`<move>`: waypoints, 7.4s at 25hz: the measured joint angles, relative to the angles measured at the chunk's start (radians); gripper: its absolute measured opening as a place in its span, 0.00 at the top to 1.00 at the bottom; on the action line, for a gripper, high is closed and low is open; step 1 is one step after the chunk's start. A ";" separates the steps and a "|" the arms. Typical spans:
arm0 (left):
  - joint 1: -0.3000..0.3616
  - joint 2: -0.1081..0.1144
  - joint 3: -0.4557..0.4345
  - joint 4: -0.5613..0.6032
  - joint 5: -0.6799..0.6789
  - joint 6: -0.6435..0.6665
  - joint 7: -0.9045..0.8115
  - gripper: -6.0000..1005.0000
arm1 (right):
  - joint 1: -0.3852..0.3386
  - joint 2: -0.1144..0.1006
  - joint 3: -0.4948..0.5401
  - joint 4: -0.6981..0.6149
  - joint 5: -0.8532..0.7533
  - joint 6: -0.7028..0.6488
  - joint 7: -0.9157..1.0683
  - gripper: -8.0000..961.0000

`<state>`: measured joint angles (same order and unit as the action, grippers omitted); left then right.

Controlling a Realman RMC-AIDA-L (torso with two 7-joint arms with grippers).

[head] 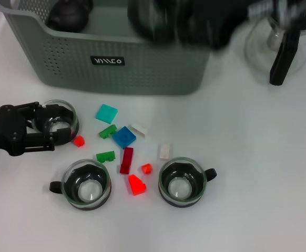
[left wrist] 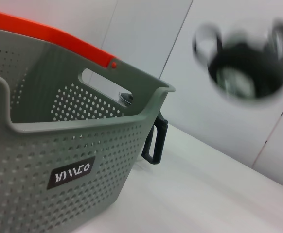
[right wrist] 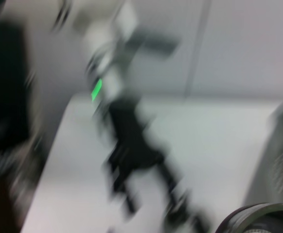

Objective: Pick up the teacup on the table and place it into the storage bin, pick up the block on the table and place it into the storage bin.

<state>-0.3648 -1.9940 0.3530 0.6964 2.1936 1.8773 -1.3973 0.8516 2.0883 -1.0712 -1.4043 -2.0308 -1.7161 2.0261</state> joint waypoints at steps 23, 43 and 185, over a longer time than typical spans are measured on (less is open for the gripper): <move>-0.006 -0.017 -0.014 -0.018 -0.001 -0.010 -0.002 0.16 | 0.541 0.012 -0.072 0.947 -0.364 0.999 0.282 0.94; -0.014 -0.019 -0.012 -0.026 -0.002 -0.015 -0.002 0.16 | 0.484 0.014 -0.111 1.157 -0.230 1.109 0.198 0.94; -0.014 -0.024 -0.026 -0.066 0.007 -0.078 0.012 0.16 | 0.096 0.024 -0.796 0.450 -0.315 0.401 0.087 0.18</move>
<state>-0.3788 -2.0179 0.3266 0.6304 2.2010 1.7991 -1.3855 0.9477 2.1123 -1.8673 -0.9541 -2.3454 -1.3155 2.1129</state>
